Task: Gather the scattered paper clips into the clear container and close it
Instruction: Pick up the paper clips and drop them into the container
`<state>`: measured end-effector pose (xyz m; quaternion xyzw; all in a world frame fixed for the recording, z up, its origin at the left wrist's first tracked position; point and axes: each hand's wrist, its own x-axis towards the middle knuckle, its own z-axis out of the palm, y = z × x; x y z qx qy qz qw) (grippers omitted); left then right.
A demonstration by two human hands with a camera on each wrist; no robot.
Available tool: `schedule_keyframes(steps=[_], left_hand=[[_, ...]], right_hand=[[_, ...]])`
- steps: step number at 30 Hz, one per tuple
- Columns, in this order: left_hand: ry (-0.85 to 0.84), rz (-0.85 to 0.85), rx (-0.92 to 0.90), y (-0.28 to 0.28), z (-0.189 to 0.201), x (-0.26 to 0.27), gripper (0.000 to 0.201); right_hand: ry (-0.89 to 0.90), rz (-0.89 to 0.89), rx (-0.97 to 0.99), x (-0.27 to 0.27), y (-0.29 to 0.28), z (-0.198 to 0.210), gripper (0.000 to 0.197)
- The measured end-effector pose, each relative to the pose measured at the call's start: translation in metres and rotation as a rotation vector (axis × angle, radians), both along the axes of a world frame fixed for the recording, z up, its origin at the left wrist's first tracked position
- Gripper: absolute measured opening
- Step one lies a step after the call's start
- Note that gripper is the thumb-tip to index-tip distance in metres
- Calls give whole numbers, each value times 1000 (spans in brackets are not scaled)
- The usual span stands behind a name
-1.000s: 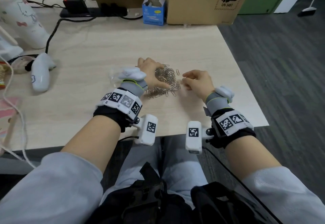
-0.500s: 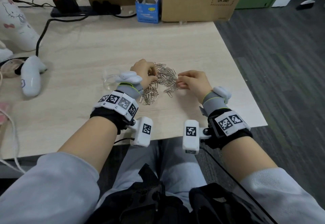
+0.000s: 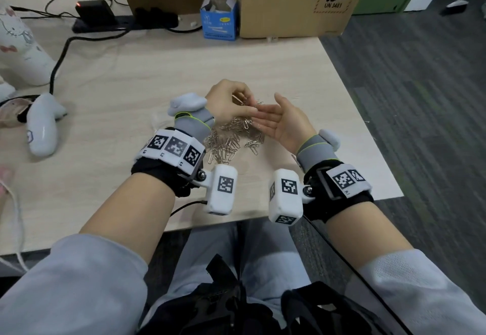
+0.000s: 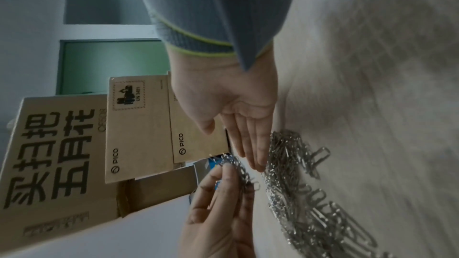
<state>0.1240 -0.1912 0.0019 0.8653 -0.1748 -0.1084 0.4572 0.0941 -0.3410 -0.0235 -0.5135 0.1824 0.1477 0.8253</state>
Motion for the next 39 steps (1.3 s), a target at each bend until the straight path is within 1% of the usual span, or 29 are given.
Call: schedule_keyframes(steps=[3, 5, 7, 10, 12, 15, 17, 19, 21, 23, 25, 26, 28, 34, 39], left_hand=[[-22, -66, -12, -13, 5, 2, 14], [-23, -98, -9, -19, 7, 3, 17], [-26, -115, 12, -25, 7, 6, 15], [-14, -152, 28, -28, 7, 9, 12], [-41, -151, 16, -27, 11, 11, 12], [-128, -34, 3, -20, 13, 14, 16], [-169, 59, 75, -13, 10, 16, 17], [-141, 85, 216, -6, 4, 16, 21], [-90, 65, 368, -5, -5, 10, 37], [-82, 51, 465, -8, -12, 4, 55], [-98, 36, 519, -11, -19, 0, 65], [-106, 30, 536, -13, -21, 0, 66], [-111, 27, 538, -14, -25, 0, 61], [-127, 74, 429, -13, -27, 4, 25], [-141, 118, 377, -9, -27, 4, 18]], right_hand=[[85, 48, 138, 1, 2, 4, 46], [95, 61, 279, 0, 2, 5, 48], [90, 61, 355, 1, 1, 6, 45], [62, 28, 379, 4, -1, 3, 33], [59, -17, 385, 6, -3, -1, 27], [84, -44, 401, 6, -7, -4, 26], [90, -53, 361, 5, -10, -5, 25], [83, -72, 336, 4, -12, -5, 24], [91, -112, 347, 3, -14, -7, 30], [119, -164, 362, 2, -15, -8, 37], [132, -209, 352, -1, -15, -7, 39], [132, -224, 350, -2, -15, -6, 38], [133, -250, 353, -4, -16, -6, 37], [143, -298, 397, -5, -19, -5, 35], [122, -256, 461, -6, -17, -5, 41]])
